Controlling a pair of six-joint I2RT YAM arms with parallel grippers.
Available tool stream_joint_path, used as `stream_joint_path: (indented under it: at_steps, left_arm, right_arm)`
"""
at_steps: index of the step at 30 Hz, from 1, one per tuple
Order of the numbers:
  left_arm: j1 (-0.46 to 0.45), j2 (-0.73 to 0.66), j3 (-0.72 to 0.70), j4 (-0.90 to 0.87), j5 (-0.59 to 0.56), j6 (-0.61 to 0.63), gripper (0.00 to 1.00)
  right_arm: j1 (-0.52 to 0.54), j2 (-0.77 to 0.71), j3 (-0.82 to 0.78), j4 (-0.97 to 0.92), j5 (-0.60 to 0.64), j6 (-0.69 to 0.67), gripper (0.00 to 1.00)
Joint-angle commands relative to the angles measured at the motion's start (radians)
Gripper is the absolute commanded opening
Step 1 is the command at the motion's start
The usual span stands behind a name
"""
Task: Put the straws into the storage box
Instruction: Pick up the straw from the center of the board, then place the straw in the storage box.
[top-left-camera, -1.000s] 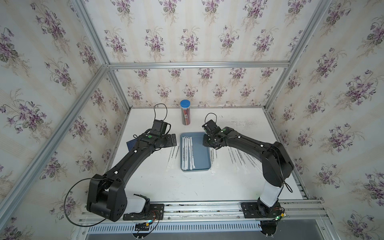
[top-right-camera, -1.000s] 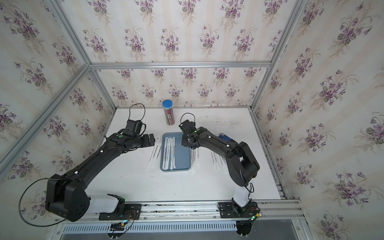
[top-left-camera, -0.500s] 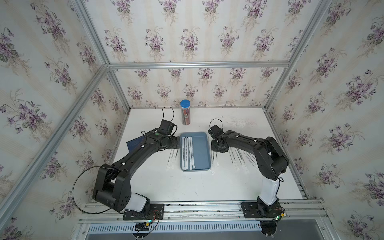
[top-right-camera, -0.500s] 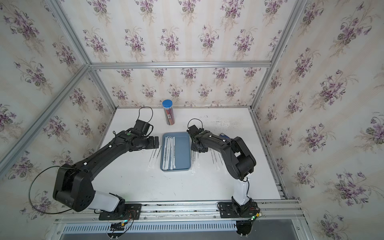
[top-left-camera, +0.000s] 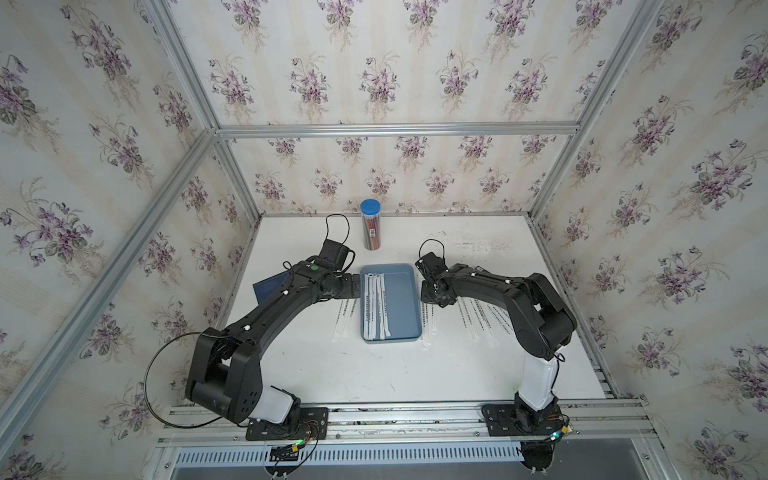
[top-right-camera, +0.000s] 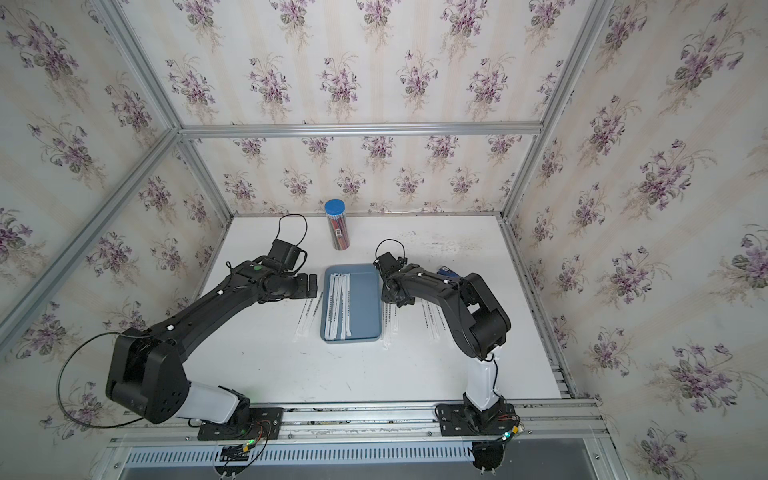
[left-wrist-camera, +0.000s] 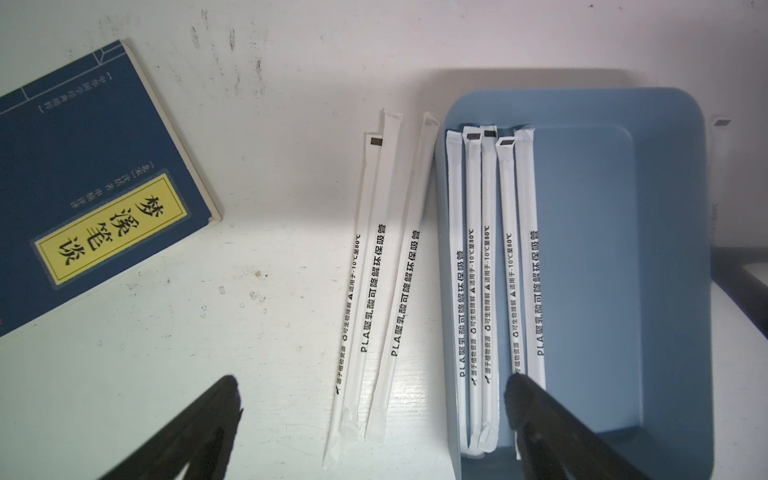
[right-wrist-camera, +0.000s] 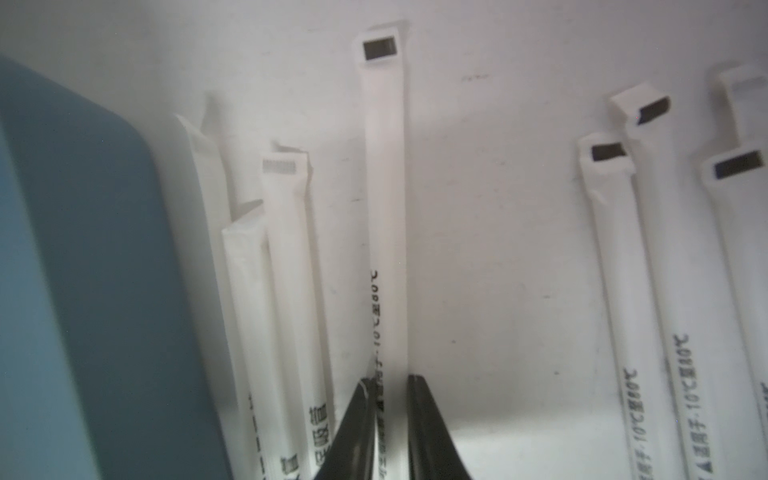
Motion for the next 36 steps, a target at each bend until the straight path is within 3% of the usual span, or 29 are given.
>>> stream_joint_path:
  at_steps: [1,10,16,25,36]
  left_arm:
    - [0.001,-0.002,0.003,-0.003,-0.006,0.010,1.00]
    - [0.001,-0.007,0.001,0.004,-0.003,0.009,1.00]
    - [0.001,-0.007,-0.004,0.011,-0.011,0.002,1.00]
    - [0.001,-0.017,-0.019,0.013,-0.026,-0.003,1.00]
    - [0.004,-0.021,-0.039,0.021,-0.034,-0.001,1.00]
  right_arm:
    - [-0.003,-0.007,-0.003,-0.050,0.021,-0.012,0.16]
    - [0.004,-0.082,0.060,-0.135,0.027,-0.038,0.15]
    - [0.086,-0.121,0.196,-0.231,-0.013,-0.043,0.15]
    - [0.182,0.057,0.387,-0.162,-0.176,0.020,0.15]
    - [0.184,0.190,0.380,-0.099,-0.175,-0.003,0.14]
